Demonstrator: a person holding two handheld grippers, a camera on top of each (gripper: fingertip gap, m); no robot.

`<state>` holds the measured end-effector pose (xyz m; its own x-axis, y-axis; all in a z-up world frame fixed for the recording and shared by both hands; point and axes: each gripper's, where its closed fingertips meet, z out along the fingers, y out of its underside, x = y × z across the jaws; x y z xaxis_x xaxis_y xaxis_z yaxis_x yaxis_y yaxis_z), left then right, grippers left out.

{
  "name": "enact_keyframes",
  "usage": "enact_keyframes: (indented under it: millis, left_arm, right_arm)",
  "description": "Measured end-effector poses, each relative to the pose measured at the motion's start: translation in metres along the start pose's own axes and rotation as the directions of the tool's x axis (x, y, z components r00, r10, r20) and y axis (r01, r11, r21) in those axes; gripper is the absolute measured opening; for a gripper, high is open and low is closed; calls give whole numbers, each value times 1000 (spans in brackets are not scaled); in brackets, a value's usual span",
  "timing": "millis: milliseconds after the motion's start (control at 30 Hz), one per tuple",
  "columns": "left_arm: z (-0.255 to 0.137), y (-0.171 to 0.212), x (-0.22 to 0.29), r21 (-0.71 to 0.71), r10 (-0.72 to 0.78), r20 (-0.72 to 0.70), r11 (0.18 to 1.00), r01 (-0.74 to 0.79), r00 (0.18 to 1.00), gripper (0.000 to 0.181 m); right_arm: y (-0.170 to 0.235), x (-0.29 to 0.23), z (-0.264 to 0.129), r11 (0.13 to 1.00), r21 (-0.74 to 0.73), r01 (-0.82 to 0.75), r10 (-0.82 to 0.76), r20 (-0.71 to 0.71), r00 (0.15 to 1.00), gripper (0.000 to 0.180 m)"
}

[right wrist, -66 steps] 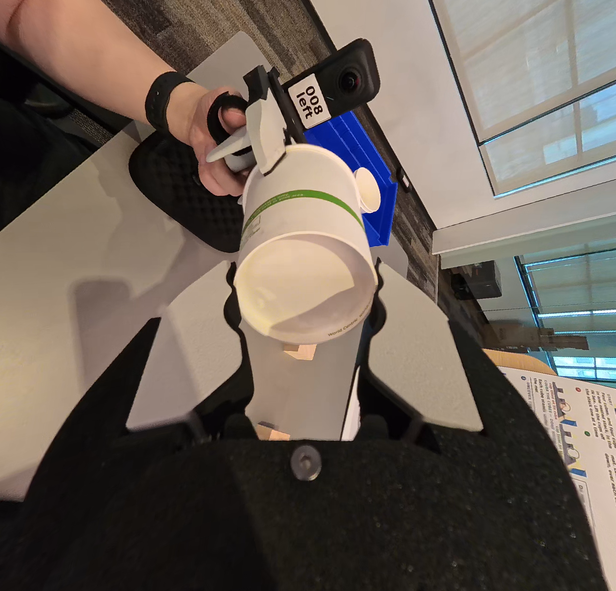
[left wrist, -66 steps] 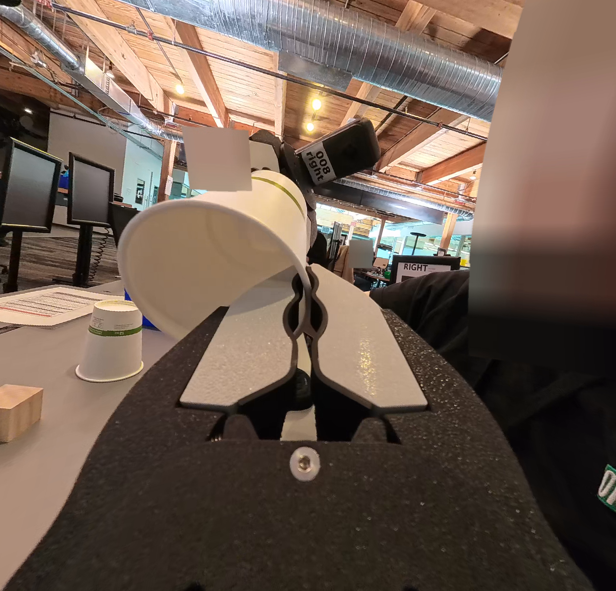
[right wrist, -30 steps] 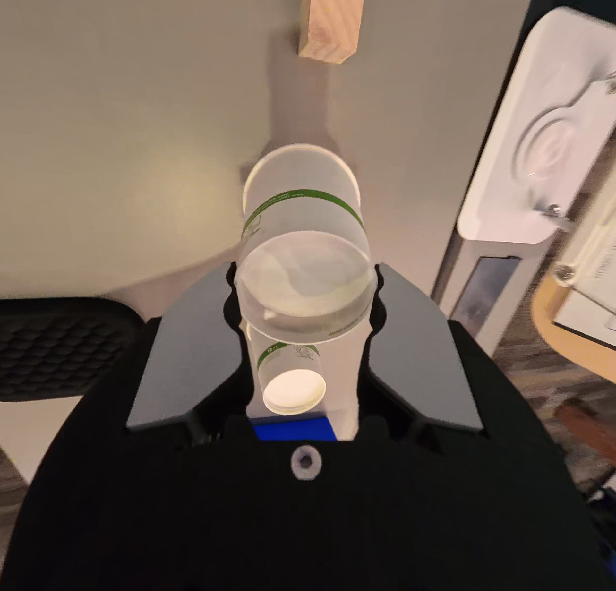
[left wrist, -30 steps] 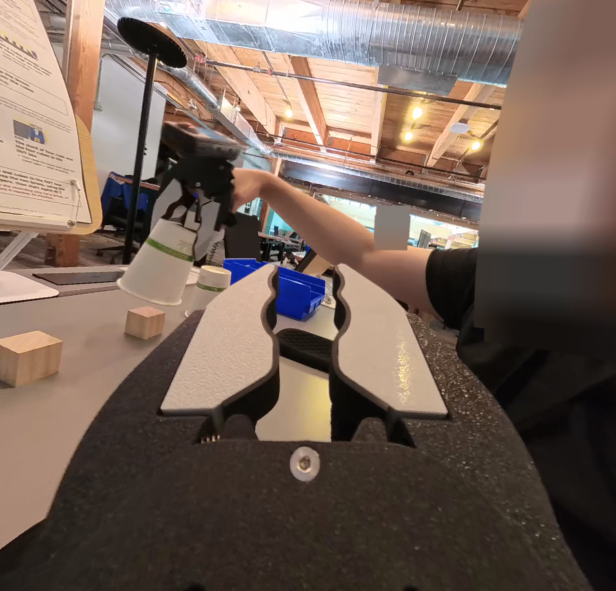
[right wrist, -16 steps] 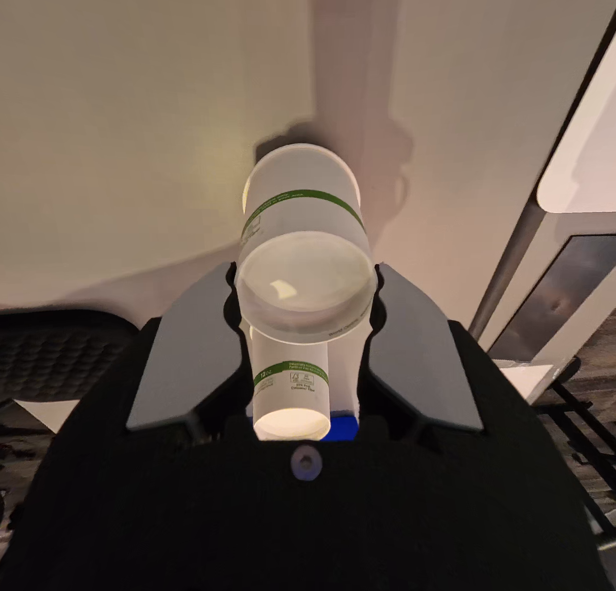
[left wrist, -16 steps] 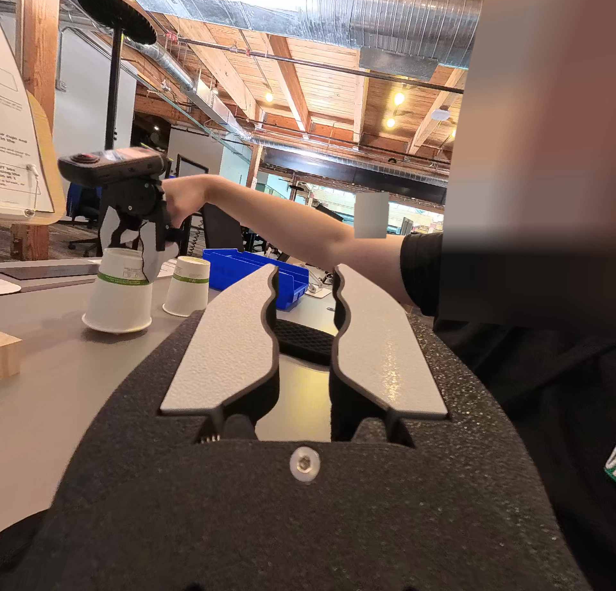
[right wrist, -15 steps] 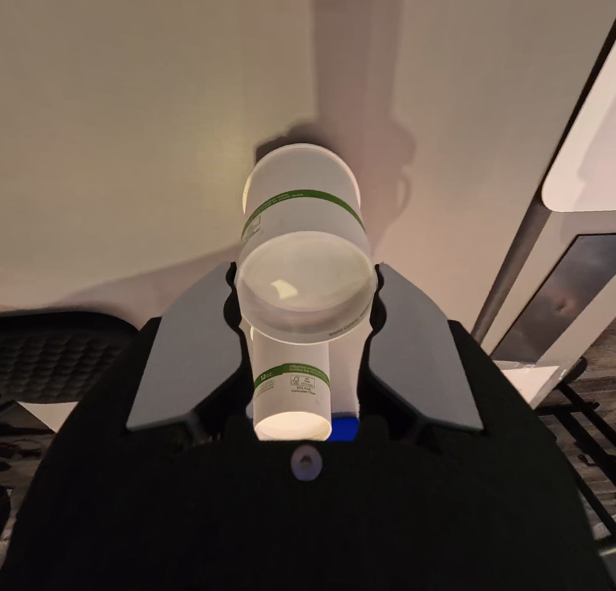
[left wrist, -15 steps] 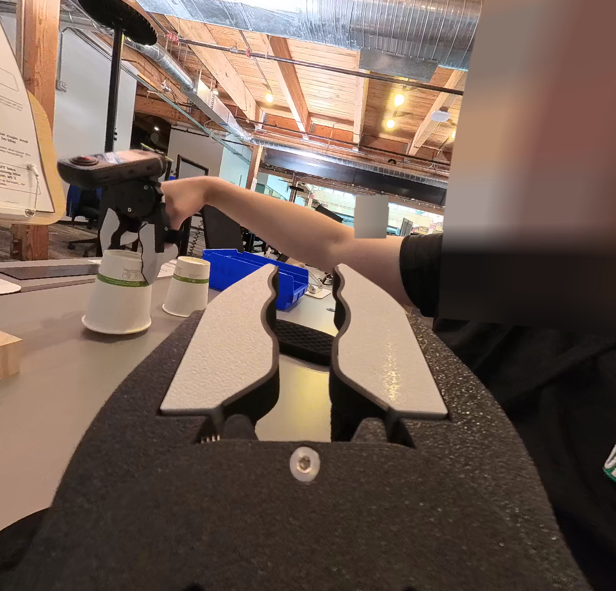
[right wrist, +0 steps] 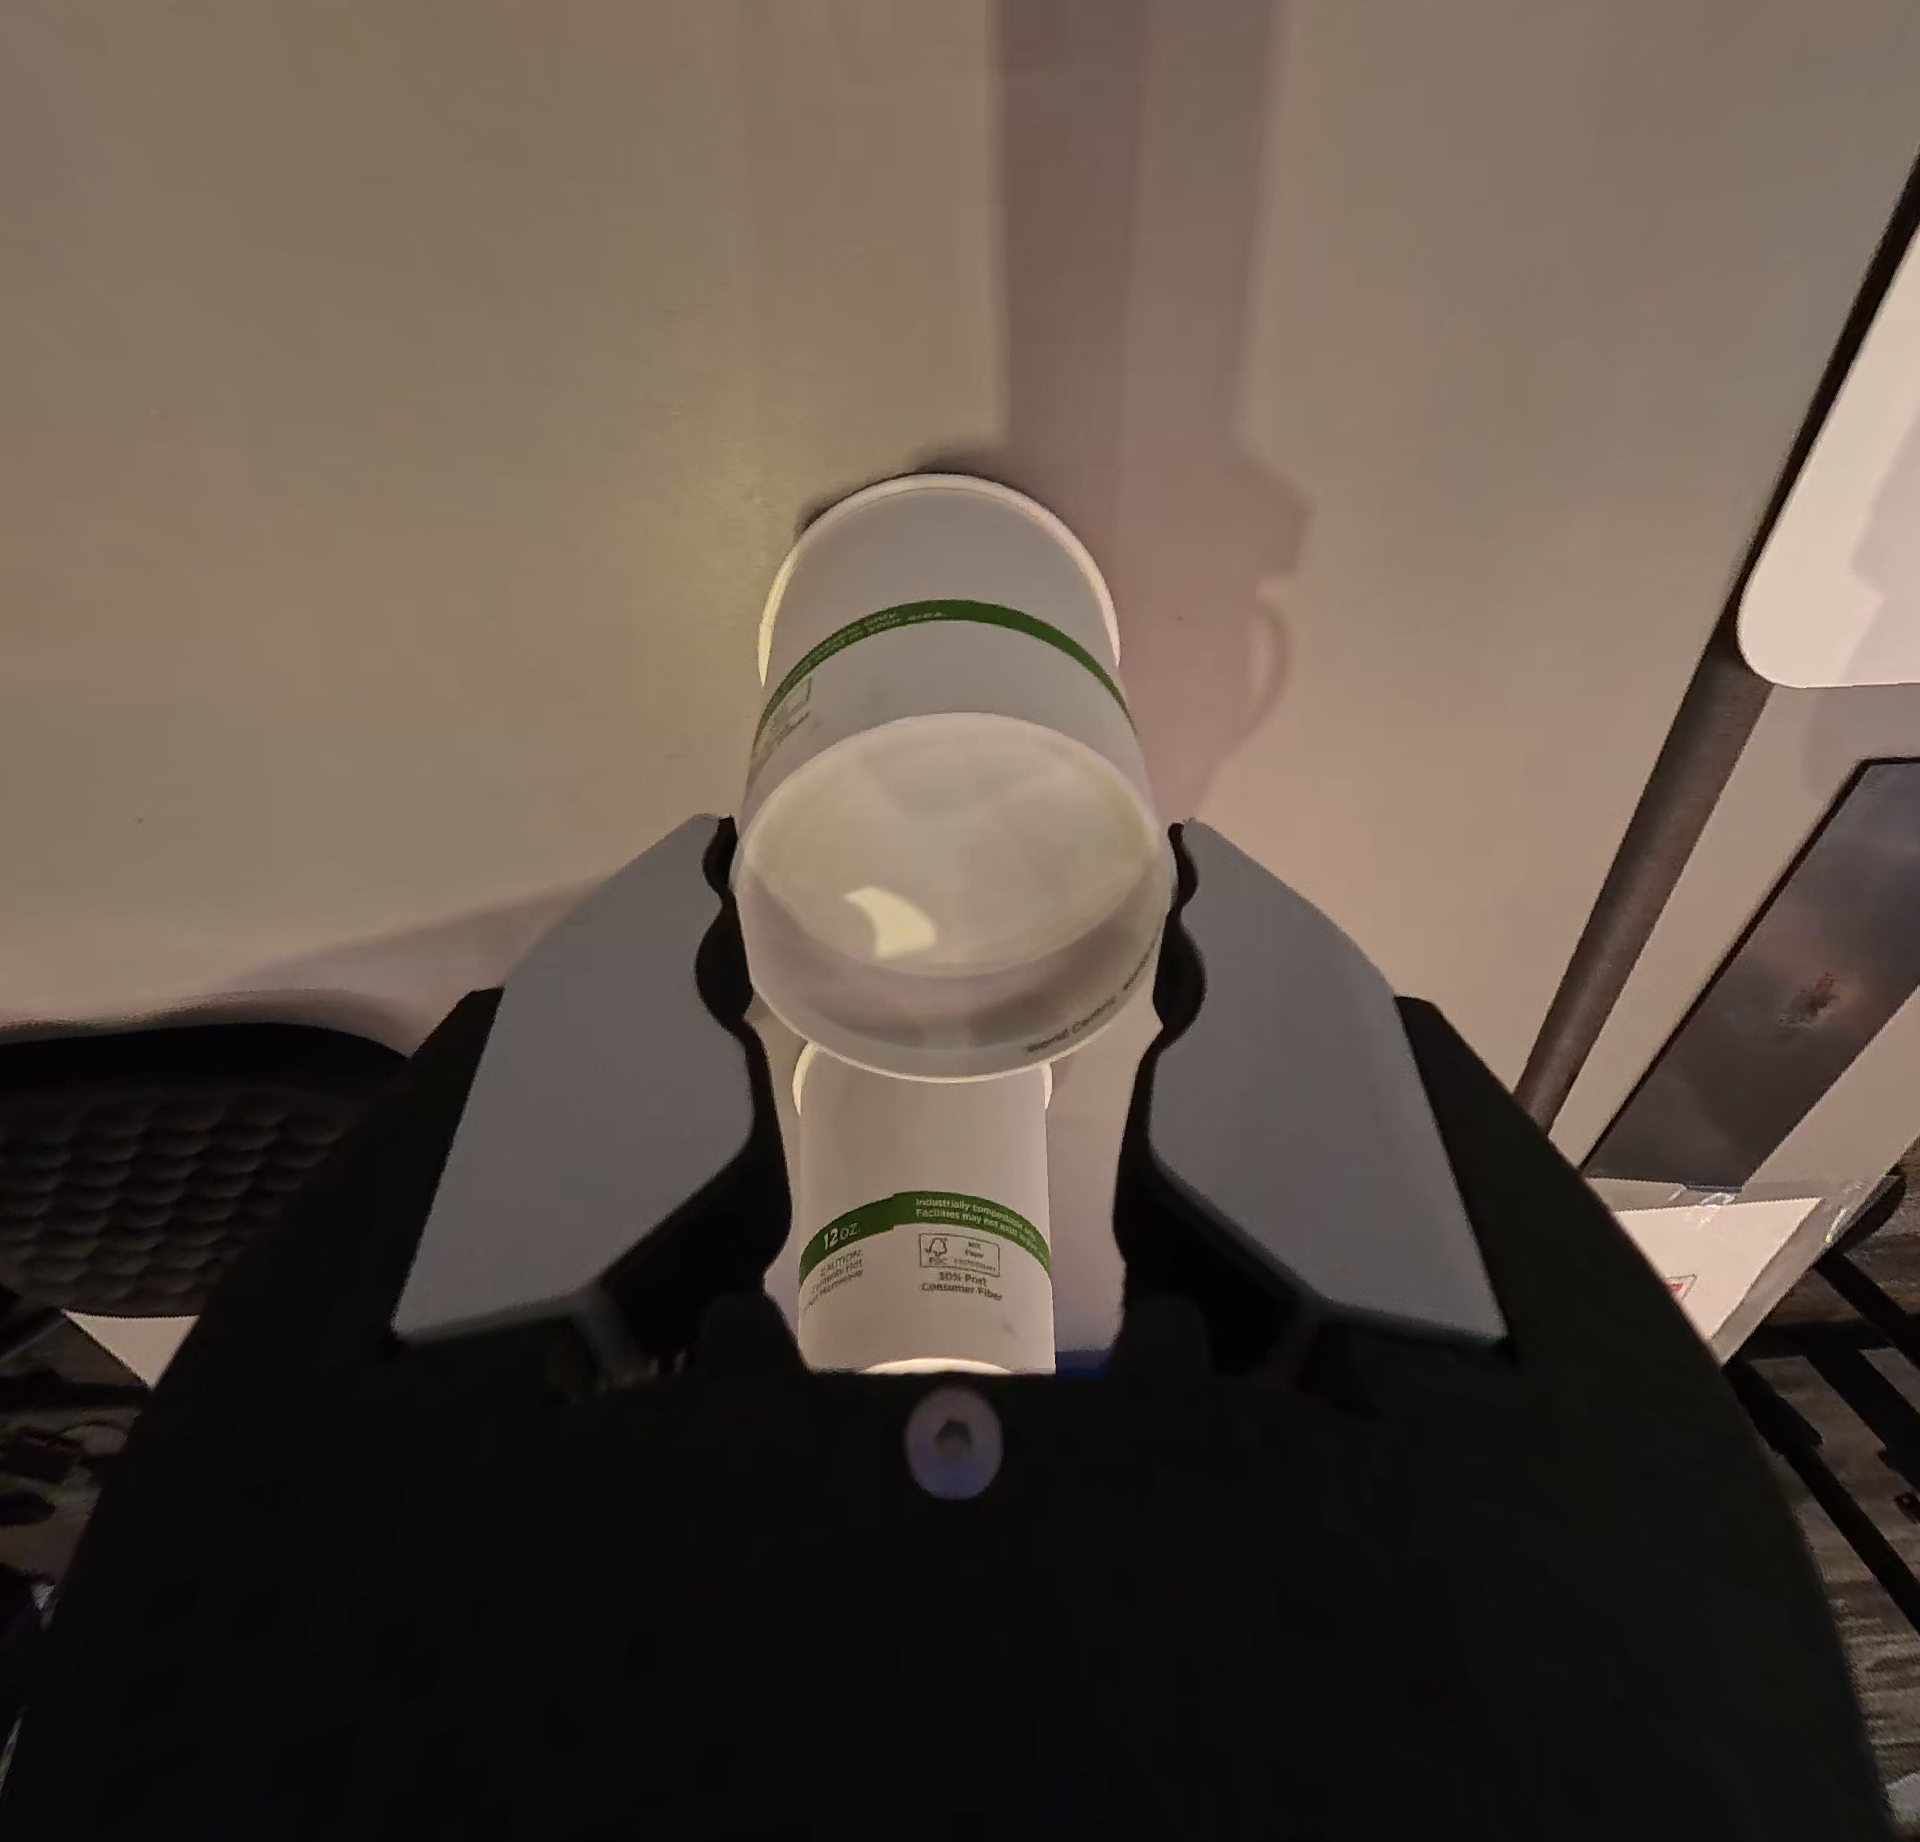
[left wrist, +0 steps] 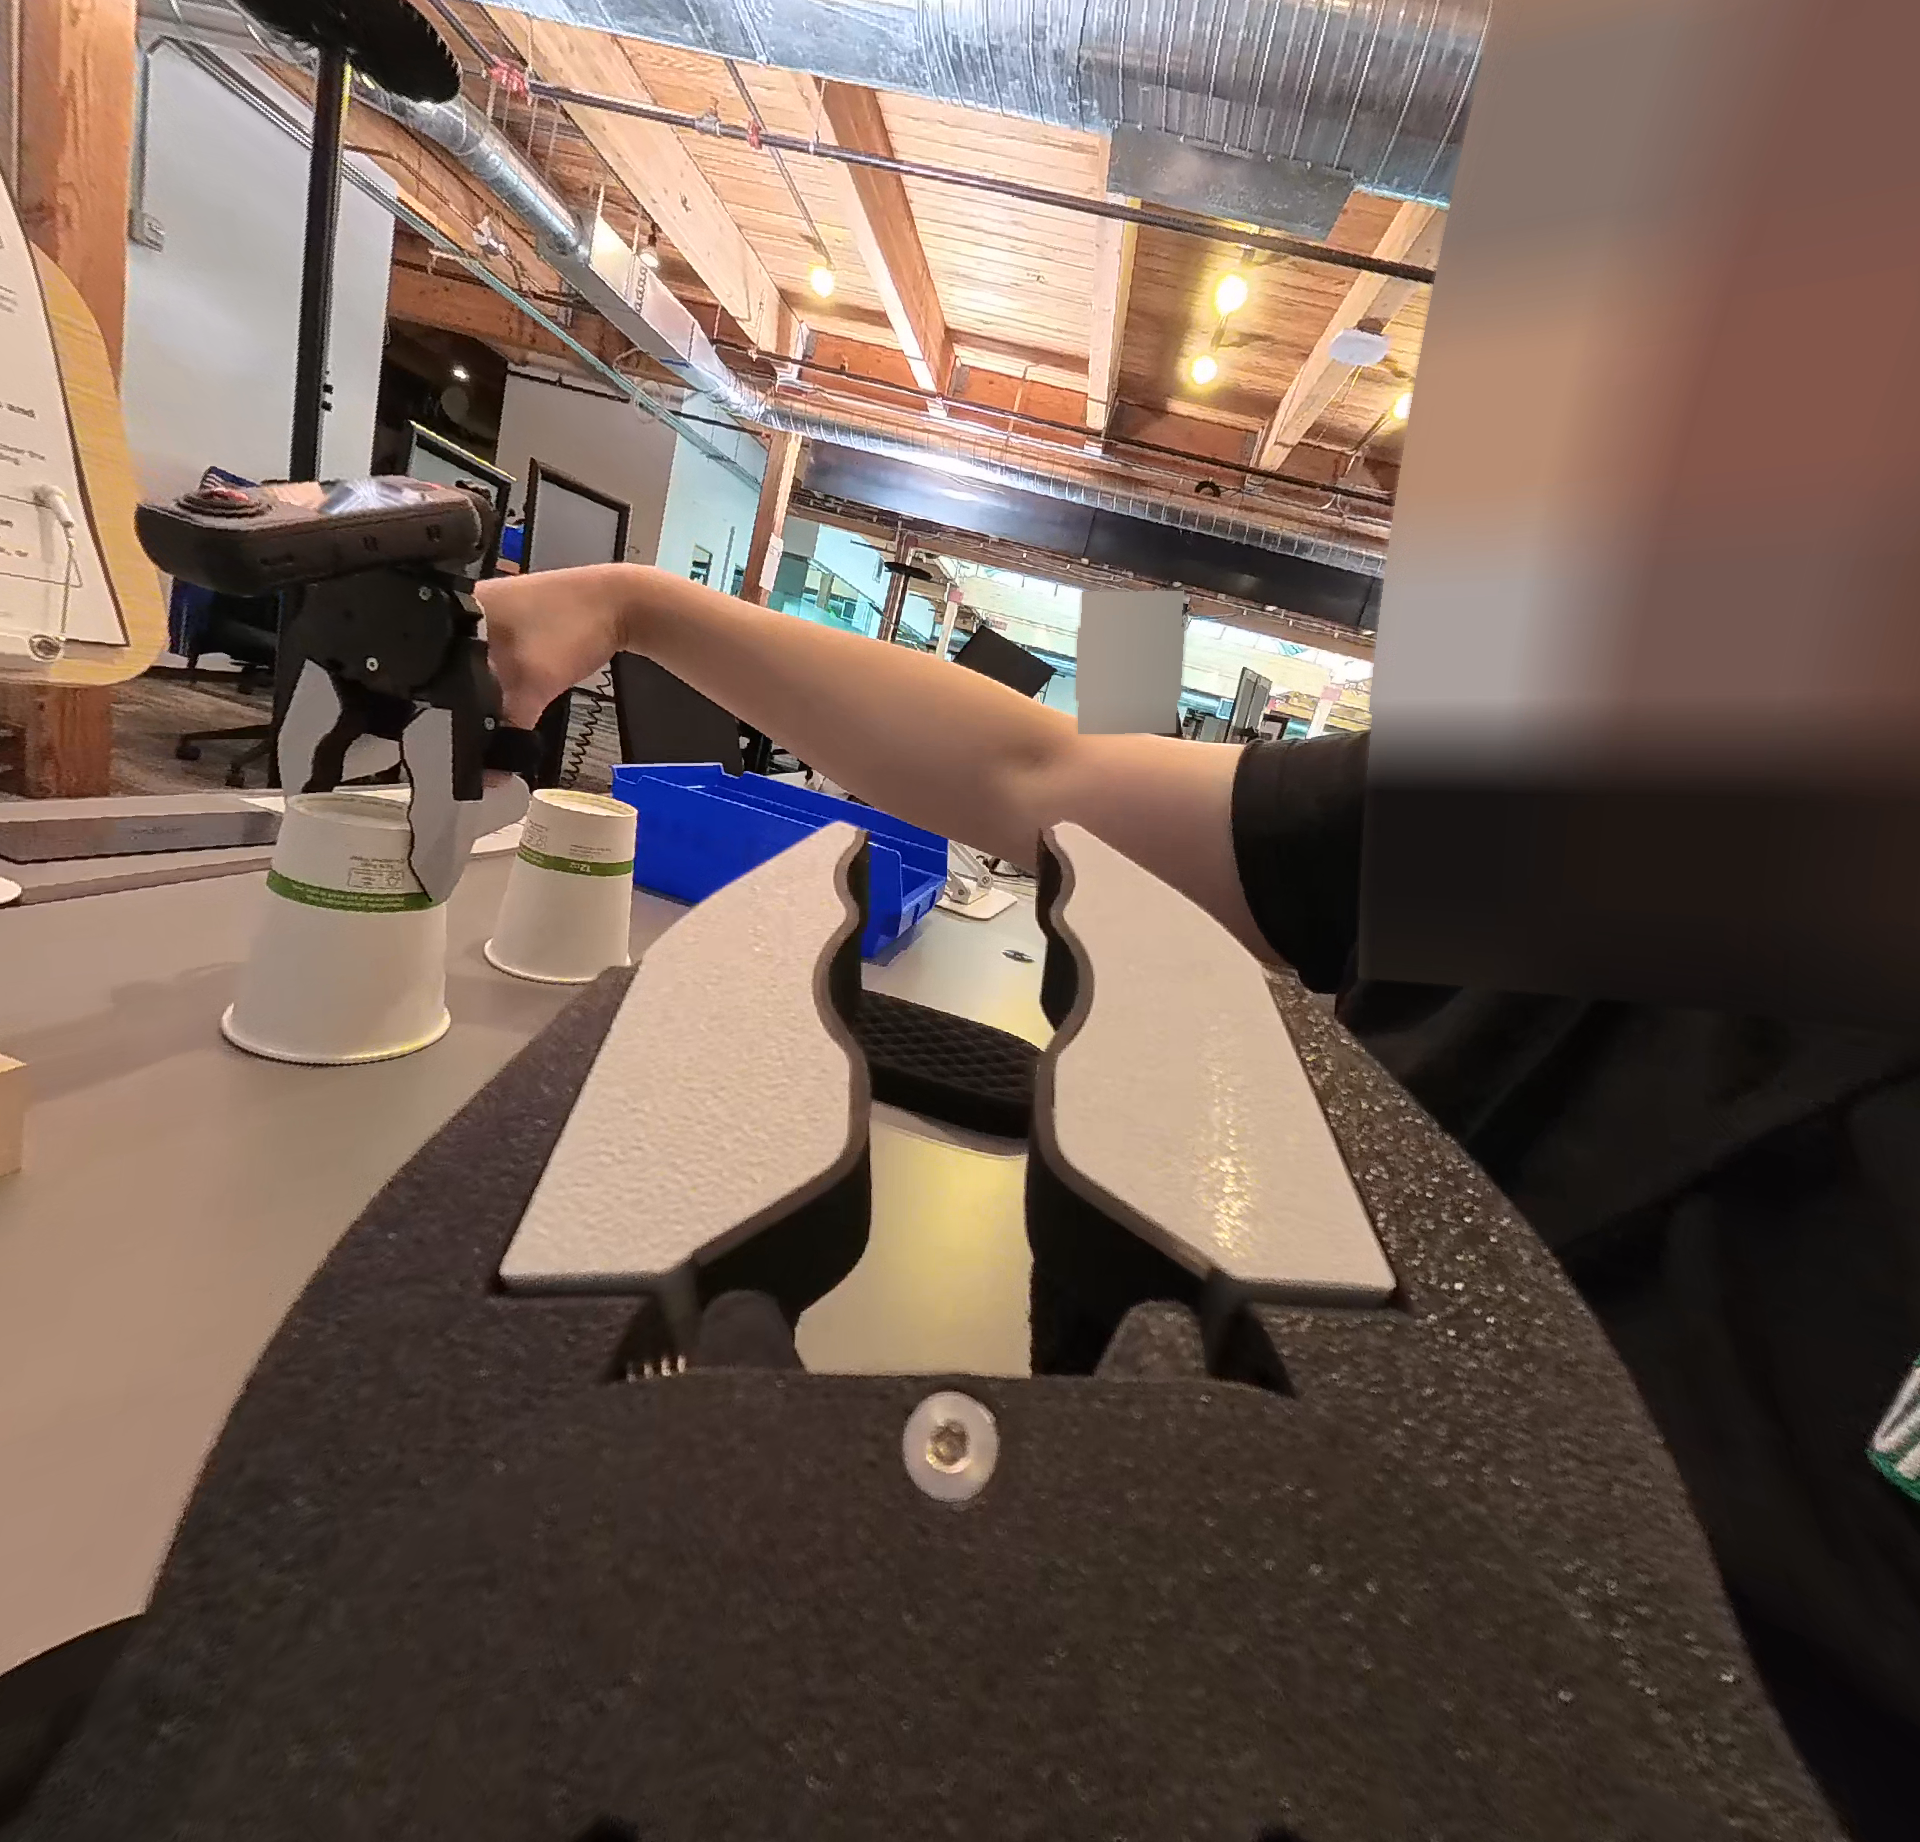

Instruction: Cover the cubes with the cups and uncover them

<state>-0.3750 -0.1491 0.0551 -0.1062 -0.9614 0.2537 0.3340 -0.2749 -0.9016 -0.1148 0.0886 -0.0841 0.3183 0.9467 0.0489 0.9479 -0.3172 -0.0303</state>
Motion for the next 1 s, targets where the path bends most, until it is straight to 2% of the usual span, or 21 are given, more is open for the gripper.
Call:
enact_keyframes:
  millis: [100,267,367,467,567,700,767,833,1000]
  left_arm:
    - [0,0,-1,-3,-6,6,1000,6,1000,31]
    - [-3,-5,-7,-30,-11,55,999,12,998,39]
    - [-18,-24,-28,-114,108,214,990,-85,971,38]
    - [-52,-63,-68,-237,264,403,955,-179,876,37]
    - [-97,-100,-125,-421,391,553,893,-158,735,36]
    - [-144,-112,-192,-681,547,559,731,-30,623,28]
    - [-155,-100,-214,-743,541,533,667,55,650,28]
    - [-162,-90,-232,-751,504,543,649,120,671,27]
    - [-184,-75,-263,-811,549,529,552,195,647,22]
  right_arm:
    - [-5,1,-1,998,51,24,-22,-30,999,78]
    - [-14,9,-24,978,200,64,-28,-177,984,89]
    - [-23,7,-61,925,361,119,-7,-295,955,88]
    - [-30,-18,-106,814,558,161,35,-324,945,85]
    - [-33,-51,-140,685,698,206,50,-328,943,79]
    - [-35,-87,-158,579,774,254,46,-342,938,74]
    - [-41,-113,-159,510,821,256,-27,-282,959,78]
    - [-48,-140,-167,399,869,292,-143,-256,956,73]
    - [-39,-152,-172,367,885,285,-184,-231,955,72]
